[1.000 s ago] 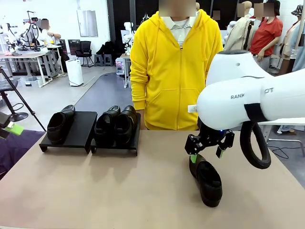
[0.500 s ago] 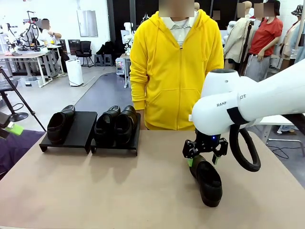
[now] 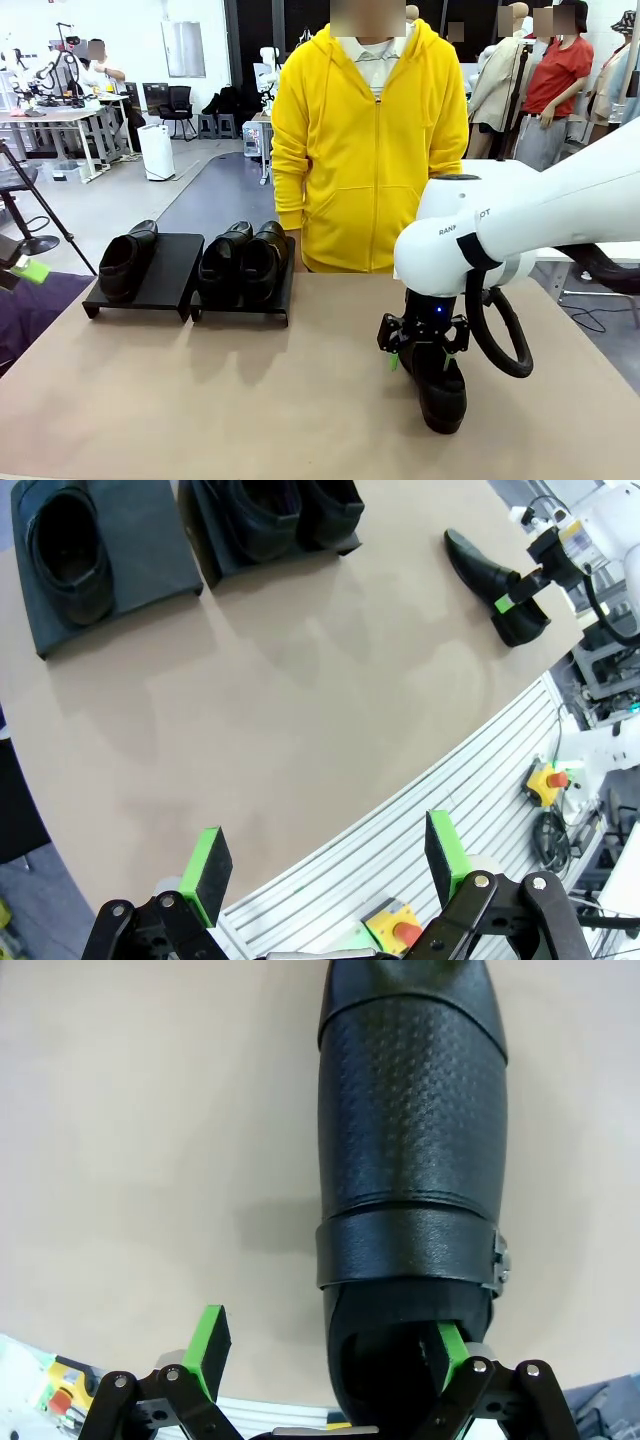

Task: Organize the shoes by placing them on the stand.
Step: Pick up one Shoe and place it in the middle of the table.

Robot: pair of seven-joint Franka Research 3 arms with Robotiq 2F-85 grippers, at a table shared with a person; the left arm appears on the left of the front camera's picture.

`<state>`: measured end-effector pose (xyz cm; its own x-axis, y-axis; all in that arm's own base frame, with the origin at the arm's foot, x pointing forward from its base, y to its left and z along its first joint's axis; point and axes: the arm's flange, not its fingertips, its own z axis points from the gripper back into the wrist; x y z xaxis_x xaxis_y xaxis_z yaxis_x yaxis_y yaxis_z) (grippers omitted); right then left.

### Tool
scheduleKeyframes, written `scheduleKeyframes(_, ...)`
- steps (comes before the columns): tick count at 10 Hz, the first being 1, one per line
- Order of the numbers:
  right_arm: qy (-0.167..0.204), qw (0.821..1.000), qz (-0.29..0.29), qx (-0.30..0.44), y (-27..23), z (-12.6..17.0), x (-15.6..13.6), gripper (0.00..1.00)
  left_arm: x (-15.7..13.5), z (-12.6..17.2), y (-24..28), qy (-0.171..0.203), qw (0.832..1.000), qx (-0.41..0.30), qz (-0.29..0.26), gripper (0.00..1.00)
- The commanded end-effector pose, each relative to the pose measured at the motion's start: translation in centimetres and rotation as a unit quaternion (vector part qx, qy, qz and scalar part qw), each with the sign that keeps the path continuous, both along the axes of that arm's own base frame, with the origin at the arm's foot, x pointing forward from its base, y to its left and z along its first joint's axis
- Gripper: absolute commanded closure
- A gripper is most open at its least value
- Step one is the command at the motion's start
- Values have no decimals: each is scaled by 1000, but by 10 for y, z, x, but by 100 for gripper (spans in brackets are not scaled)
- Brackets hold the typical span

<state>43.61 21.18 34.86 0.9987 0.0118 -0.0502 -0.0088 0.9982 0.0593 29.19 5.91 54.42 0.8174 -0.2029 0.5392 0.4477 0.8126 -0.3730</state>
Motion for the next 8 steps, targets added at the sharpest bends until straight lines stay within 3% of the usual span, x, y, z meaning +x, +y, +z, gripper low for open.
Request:
scheduleKeyframes(1, 1, 1000, -17, 1, 5, 2, -4, 0, -1, 1, 1, 4, 1000, 2, 3, 0)
scheduleKeyframes(5, 22, 1000, -15, -6, 9, -16, 1, 0, -1, 1, 1, 4, 1000, 2, 3, 0)
scheduleKeyframes(6, 14, 1000, -9, -5, 9, -15, -2, 60, -1, 1, 1, 4, 1000, 2, 3, 0)
scheduleKeyframes(7, 10, 1000, -4, -4, 10, -14, -3, 100, -1, 1, 1, 4, 1000, 2, 3, 0)
scheduleKeyframes(8, 7, 1000, -6, -6, 10, -13, -4, 100, -1, 1, 1, 4, 1000, 2, 3, 0)
